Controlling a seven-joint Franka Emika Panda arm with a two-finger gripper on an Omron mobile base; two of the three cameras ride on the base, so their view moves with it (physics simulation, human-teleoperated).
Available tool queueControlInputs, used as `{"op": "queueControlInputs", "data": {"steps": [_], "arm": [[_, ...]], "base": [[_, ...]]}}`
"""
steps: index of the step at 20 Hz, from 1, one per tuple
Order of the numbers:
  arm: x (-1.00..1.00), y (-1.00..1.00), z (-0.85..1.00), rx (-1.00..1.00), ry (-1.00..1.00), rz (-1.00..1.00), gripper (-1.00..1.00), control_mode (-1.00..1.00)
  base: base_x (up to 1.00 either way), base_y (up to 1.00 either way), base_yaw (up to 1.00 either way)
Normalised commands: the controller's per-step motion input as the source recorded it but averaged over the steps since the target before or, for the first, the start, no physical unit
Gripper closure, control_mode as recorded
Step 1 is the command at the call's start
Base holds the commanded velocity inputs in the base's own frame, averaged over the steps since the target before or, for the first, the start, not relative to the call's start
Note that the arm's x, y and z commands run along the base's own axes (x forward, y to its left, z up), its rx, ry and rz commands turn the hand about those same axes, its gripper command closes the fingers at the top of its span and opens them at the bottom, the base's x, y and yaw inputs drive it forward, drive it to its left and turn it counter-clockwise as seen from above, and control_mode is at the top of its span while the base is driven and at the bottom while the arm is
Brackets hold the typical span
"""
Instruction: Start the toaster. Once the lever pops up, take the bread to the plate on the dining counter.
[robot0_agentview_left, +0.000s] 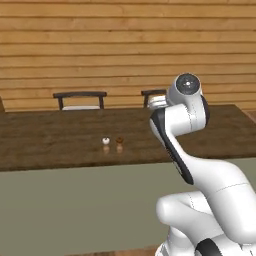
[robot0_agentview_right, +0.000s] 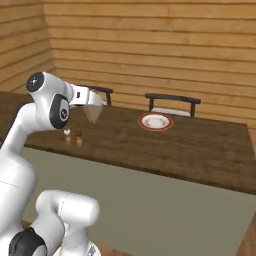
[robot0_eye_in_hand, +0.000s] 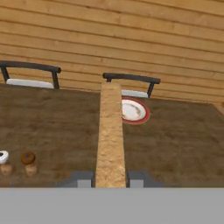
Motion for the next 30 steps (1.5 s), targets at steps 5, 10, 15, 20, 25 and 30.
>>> {"op": "queueControlInputs", "data": {"steps": [5, 10, 15, 20, 25, 30], "arm": [[0.0, 0.0, 0.0, 0.0, 0.0, 0.0, 1.0, 1.0], [0.0, 0.0, 0.0, 0.0, 0.0, 0.0, 1.0, 1.0], [0.0, 0.0, 0.0, 0.0, 0.0, 0.0, 1.0, 1.0], [0.25, -0.41, -0.04, 0.05, -0.09, -0.03, 1.0, -1.0], [0.24, -0.68, 0.06, 0.32, -0.07, 0.0, 1.0, -1.0], [0.13, -0.81, 0.18, 0.56, 0.0, 0.0, 1.0, -1.0]], "base": [[0.55, -0.42, -0.07], [0.57, -0.33, -0.05], [0.49, -0.46, -0.06], [0.08, -0.1, -0.01], [0.0, 0.0, 0.0], [0.0, 0.0, 0.0]]}}
